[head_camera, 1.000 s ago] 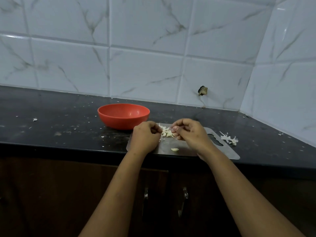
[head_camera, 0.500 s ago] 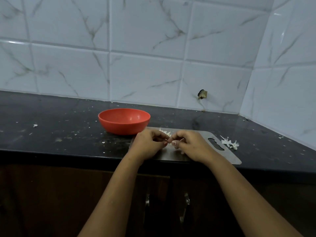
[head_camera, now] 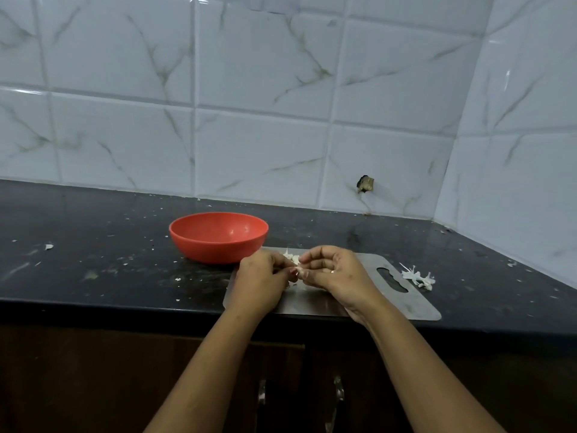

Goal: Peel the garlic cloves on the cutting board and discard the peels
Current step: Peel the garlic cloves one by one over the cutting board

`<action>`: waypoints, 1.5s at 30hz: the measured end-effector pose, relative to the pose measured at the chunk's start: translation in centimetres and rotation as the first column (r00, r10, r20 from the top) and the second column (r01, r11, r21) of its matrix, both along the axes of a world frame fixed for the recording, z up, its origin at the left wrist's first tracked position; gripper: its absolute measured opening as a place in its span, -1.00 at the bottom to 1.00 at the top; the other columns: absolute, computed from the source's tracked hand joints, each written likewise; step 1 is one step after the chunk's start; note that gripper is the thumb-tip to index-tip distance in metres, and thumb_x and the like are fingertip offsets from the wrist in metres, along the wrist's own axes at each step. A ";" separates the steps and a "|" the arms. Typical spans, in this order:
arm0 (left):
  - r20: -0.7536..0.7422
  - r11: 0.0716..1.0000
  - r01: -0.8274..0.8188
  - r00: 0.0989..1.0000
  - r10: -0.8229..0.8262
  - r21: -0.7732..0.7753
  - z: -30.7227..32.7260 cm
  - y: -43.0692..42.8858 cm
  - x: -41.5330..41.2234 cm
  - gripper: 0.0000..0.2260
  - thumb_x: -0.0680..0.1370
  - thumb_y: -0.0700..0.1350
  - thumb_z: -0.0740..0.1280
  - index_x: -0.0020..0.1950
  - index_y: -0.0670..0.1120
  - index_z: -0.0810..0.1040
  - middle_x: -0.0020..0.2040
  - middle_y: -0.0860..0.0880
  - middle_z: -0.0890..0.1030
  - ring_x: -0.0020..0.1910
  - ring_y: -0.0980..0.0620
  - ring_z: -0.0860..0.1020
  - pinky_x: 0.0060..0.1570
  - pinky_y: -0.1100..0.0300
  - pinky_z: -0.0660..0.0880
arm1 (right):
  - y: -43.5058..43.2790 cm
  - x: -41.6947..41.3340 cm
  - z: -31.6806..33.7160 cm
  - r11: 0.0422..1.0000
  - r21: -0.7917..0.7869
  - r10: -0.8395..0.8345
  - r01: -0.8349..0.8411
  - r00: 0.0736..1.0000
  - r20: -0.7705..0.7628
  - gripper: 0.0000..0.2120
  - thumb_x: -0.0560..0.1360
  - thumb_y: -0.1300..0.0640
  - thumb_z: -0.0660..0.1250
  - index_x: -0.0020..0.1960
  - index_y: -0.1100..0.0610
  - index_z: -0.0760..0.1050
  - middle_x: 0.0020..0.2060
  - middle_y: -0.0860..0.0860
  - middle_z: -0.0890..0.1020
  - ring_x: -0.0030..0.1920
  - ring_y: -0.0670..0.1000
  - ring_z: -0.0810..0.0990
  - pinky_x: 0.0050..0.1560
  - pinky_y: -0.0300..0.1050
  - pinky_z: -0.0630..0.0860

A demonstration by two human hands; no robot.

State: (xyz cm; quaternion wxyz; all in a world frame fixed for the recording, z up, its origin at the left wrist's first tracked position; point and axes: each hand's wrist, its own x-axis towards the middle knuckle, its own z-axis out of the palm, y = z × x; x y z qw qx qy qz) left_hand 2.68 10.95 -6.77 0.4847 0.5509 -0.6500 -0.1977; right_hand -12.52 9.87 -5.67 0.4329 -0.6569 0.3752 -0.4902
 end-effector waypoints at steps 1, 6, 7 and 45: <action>0.007 1.000 -0.001 1.000 0.001 -0.002 0.0 0.0 0.0 -0.92 0.50 -0.17 0.41 -0.17 -0.04 0.69 -0.30 0.04 0.67 -0.32 0.16 0.60 -0.10 0.16 0.58 | 0.0 0.0 0.0 1.000 -0.014 -0.006 0.006 1.000 -0.004 -0.85 0.42 0.43 0.43 -0.04 0.29 0.58 -0.21 0.12 0.66 -0.17 -0.02 0.65 -0.12 -0.25 0.60; 0.023 1.000 -0.014 1.000 0.015 -0.014 0.1 0.4 -0.2 -0.90 0.51 -0.16 0.41 -0.20 -0.05 0.67 -0.30 0.05 0.67 -0.29 0.13 0.63 -0.09 0.09 0.60 | -0.1 0.1 -0.3 0.997 -0.065 -0.055 0.049 0.994 -0.092 -0.88 0.44 0.37 0.43 -0.06 0.21 0.63 -0.24 0.05 0.68 -0.22 -0.10 0.64 -0.19 -0.30 0.54; 0.003 1.000 -0.017 1.000 0.017 -0.015 0.1 0.5 -0.1 -0.89 0.49 -0.16 0.43 -0.23 -0.02 0.66 -0.31 0.05 0.67 -0.30 0.11 0.63 -0.11 0.06 0.61 | -0.1 0.2 -0.4 0.995 -0.077 -0.075 0.066 0.991 -0.115 -0.89 0.44 0.35 0.44 -0.06 0.21 0.64 -0.25 0.05 0.68 -0.24 -0.11 0.63 -0.20 -0.30 0.53; -0.074 0.986 0.166 0.983 -0.167 -0.013 0.9 0.7 0.4 -0.89 0.59 -0.19 0.30 -0.02 -0.10 0.63 -0.19 0.01 0.69 -0.31 0.05 0.66 -0.22 0.03 0.64 | 0.4 -0.1 0.0 0.978 -0.130 -0.176 0.163 0.979 -0.098 -0.92 0.46 0.23 0.44 -0.17 0.07 0.63 -0.36 -0.08 0.65 -0.33 -0.18 0.58 -0.29 -0.31 0.48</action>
